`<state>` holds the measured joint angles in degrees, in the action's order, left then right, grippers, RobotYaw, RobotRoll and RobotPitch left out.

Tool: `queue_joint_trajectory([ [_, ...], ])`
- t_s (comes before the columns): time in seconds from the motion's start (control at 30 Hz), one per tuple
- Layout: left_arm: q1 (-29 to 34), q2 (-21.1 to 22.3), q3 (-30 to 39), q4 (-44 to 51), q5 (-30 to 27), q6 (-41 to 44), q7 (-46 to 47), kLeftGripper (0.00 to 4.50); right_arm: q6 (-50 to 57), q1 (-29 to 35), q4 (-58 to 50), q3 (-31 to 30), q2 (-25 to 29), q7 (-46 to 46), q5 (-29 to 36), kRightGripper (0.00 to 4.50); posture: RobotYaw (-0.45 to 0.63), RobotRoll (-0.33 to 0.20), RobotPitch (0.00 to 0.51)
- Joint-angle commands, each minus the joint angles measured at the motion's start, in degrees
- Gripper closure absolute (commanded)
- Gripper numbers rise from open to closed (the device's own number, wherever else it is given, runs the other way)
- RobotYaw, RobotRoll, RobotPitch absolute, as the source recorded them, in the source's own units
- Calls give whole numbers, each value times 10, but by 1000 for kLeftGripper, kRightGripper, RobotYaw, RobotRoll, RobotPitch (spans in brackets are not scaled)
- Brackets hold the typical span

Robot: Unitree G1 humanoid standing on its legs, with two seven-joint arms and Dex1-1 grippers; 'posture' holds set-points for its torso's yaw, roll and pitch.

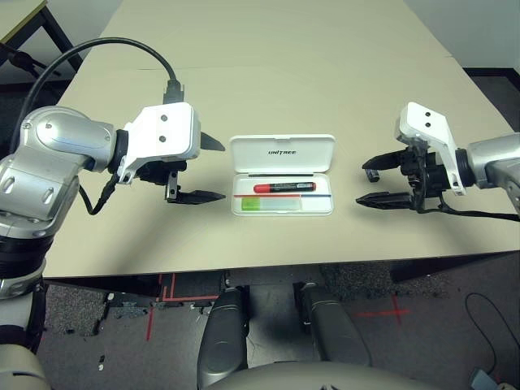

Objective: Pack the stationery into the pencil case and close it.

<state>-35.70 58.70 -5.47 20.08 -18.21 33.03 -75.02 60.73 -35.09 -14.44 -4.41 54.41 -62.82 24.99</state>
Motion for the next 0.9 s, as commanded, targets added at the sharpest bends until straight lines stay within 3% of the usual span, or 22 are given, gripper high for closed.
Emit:
queue_joint_trajectory([
  [0.03,3,-5,18,16,-27,15,10,21,106,-10,-45,20,27,51,12,0,-49,0,192],
  [0.23,-9,-27,37,12,-73,41,27,21,243,-19,-76,21,24,159,0,0,-62,0,197],
  [0.37,-13,-32,39,7,-85,40,34,21,271,-8,-81,21,24,194,3,0,-65,0,196],
  [0.6,-27,-37,39,6,-100,47,46,21,278,-8,-58,15,9,243,-3,0,-62,0,190],
  [0.9,-28,-32,35,15,-107,54,53,21,230,-31,20,-4,-48,290,-21,0,-50,0,188],
])
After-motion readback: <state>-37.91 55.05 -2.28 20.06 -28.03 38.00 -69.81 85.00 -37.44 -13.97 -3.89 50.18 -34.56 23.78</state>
